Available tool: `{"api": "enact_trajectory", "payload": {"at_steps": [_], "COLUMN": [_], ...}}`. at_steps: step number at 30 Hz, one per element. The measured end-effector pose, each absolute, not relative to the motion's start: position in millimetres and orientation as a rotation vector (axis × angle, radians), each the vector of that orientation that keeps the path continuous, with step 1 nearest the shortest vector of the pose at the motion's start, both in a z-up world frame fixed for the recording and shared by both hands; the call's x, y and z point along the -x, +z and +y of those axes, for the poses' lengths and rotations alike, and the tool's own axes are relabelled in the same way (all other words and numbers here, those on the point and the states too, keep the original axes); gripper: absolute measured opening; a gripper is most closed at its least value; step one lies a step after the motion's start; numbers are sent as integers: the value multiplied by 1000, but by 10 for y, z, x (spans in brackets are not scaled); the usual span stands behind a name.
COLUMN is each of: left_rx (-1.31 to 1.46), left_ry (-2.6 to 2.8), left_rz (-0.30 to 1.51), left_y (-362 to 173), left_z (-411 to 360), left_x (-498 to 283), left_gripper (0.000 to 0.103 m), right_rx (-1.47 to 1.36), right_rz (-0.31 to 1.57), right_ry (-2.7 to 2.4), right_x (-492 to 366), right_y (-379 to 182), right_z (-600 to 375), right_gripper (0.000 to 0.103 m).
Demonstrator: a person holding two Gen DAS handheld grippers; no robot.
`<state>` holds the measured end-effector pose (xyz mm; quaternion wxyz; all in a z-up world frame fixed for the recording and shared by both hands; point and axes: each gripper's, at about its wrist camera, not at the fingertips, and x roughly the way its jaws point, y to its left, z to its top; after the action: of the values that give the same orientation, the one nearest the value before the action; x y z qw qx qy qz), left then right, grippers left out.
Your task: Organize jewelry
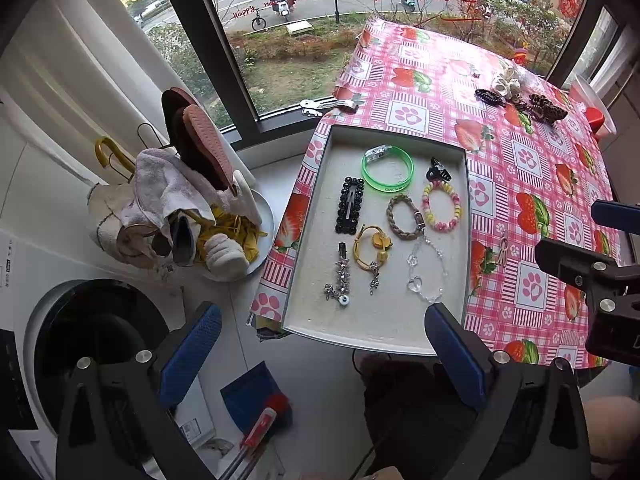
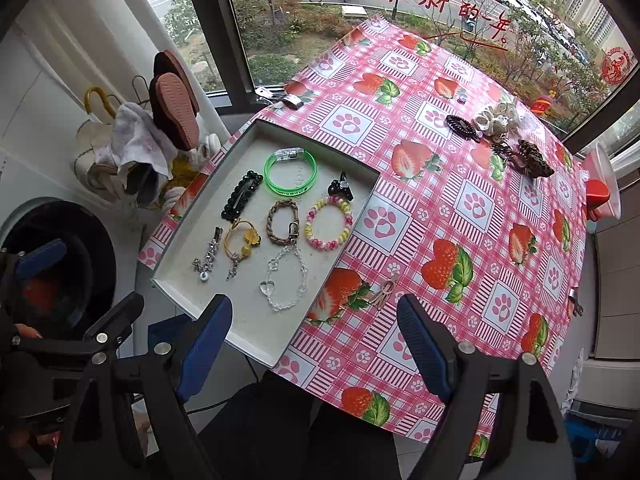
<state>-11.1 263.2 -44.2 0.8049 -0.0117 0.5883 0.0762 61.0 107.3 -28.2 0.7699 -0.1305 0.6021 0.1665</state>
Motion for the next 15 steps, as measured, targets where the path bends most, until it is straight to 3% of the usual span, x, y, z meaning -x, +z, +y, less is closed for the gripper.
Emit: {"api": "enact_trajectory", "payload": {"at_steps": [15], "left_rx": [22], "left_ry": [164], "left_rz": [1258], "left_y": [-451], "left_z": [2647], "left_x": [115], "left_gripper": [103], "right_rx": [288], "right_rz": [1307], "right_ry": [363], "right_x": [-606], "right_y": [-282], "right_z": [1077], "right_gripper": [86]}}
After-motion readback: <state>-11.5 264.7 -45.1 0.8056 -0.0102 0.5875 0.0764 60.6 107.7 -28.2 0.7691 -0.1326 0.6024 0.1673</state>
